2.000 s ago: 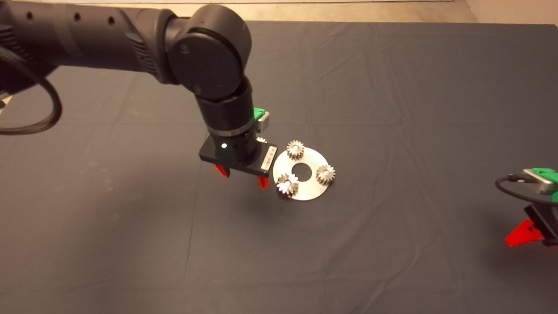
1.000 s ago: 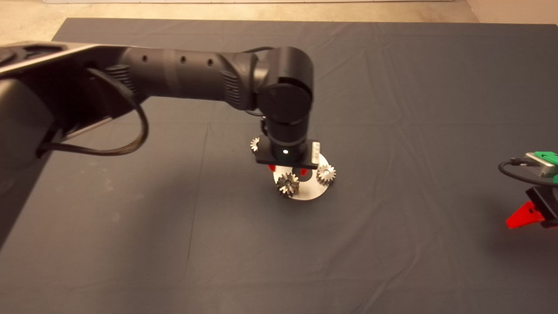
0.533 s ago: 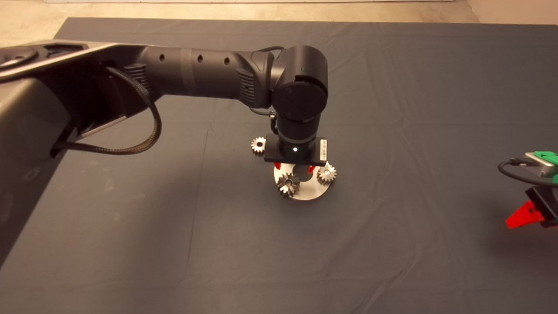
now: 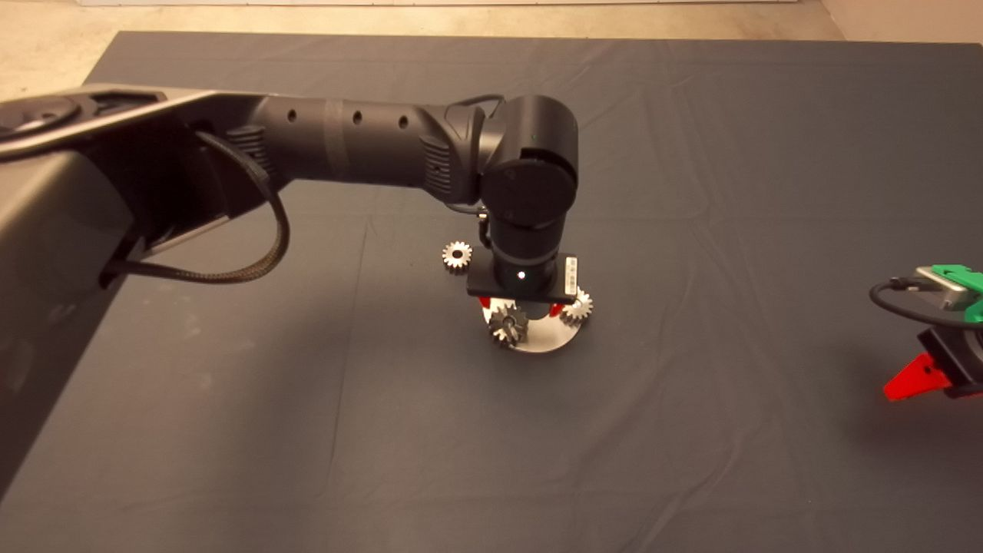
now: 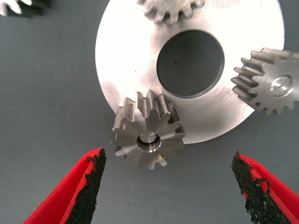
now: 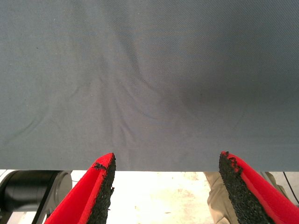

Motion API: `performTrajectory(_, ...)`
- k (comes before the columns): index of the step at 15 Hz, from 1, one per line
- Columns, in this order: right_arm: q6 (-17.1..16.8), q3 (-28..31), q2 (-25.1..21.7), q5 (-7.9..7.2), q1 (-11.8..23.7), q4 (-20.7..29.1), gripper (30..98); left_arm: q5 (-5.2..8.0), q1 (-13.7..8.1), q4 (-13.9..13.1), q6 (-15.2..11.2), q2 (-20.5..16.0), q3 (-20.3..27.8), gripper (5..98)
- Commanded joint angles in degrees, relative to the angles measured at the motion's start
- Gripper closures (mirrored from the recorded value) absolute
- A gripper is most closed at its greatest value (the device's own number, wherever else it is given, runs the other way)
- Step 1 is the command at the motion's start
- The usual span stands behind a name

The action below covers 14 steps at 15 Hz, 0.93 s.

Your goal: Remove an incorrectly installed larger gear and replace it with the correct smaller gear

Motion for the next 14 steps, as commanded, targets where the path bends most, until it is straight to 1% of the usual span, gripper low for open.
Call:
performTrajectory(1, -0.2, 0.4, -0.2, -0.13, 0.9, -1.1, 69.4, 3.05, 1.9, 3.4, 0.1, 0.1, 0.3, 34.5)
performTrajectory(2, -0.2, 0.4, -0.3, -0.13, 0.9, -1.1, 69.4, 3.05, 2.9, 4.4, 0.2, 0.1, 0.3, 34.5)
performTrajectory(4, -0.2, 0.5, -0.3, -0.13, 0.9, -1.1, 69.4, 3.05, 3.5, 5.6, 0.2, 0.1, 0.3, 34.5)
performTrajectory(5, -0.1, 0.5, -0.2, -0.13, 0.9, -1.1, 69.4, 3.11, 3.4, 6.3, 0.3, 0.1, 0.4, 30.8)
performTrajectory(6, -0.1, 0.5, -0.2, -0.13, 0.9, -1.1, 69.4, 3.22, 3.5, 7.1, 0.3, 0.1, 0.4, 29.5)
performTrajectory(8, 0.0, 0.4, -0.1, -0.13, 0.9, -1.1, 69.4, 3.40, 3.5, 7.4, 0.5, 0.1, 0.2, 29.3)
performTrajectory(9, 0.0, 0.4, -0.1, -0.13, 0.9, -1.1, 69.4, 3.40, 3.5, 7.5, 0.9, 0.1, 0.2, 25.6)
performTrajectory(10, 0.0, 0.4, 0.0, -0.13, 0.9, -1.1, 69.4, 3.48, 3.5, 7.7, 1.5, 0.1, -0.2, 24.2)
performTrajectory(12, 0.0, 0.4, 0.1, -0.13, 0.9, -1.1, 69.4, 3.63, 3.5, 8.4, 1.9, 0.1, -1.4, 24.2)
performTrajectory(13, 0.0, 0.4, 0.1, -0.13, 0.9, -1.1, 69.4, 4.23, 3.5, 8.3, 3.4, 0.0, -1.9, 21.4)
performTrajectory(14, 0.0, 0.4, 0.1, -0.13, 0.9, -1.1, 69.4, 5.68, 3.5, 8.3, 4.6, 0.1, -2.0, 19.3)
